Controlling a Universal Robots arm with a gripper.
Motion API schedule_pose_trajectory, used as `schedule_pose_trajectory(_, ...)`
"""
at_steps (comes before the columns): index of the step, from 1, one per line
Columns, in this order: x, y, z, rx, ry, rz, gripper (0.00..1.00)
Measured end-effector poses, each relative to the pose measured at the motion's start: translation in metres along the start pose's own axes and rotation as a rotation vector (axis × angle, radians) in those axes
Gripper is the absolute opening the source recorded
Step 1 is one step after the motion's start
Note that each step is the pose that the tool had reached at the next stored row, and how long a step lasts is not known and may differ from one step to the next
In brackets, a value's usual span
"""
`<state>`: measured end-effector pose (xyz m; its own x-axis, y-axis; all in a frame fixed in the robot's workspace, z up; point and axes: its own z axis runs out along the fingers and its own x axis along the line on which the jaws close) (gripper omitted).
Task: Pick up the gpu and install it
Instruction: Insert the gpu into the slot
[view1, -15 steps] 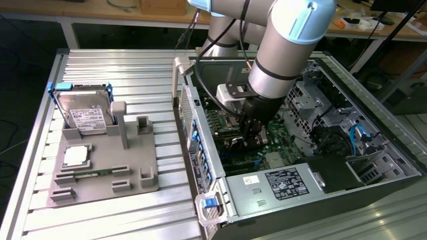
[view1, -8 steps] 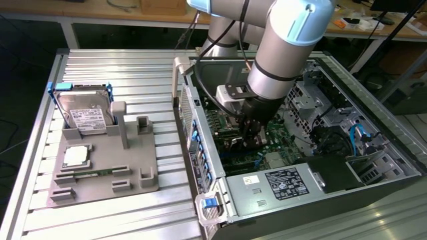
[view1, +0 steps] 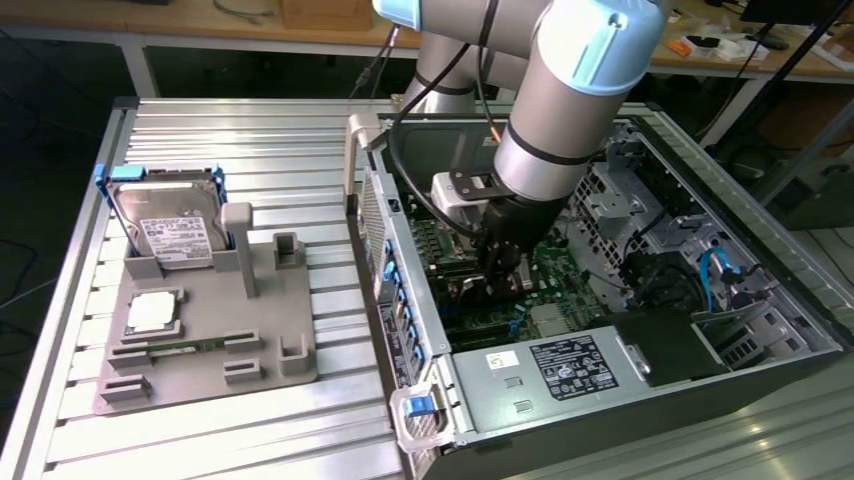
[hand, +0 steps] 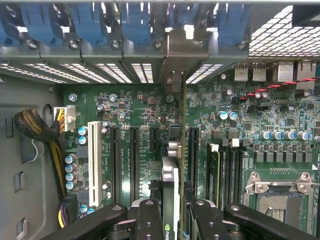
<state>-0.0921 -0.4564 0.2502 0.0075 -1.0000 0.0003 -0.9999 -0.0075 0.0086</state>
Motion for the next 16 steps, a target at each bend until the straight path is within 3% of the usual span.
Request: schedule_pose_trajectory(16,-0.0001,-0.0001,0.0052,0.0005,-0.0005,0.000,0.27)
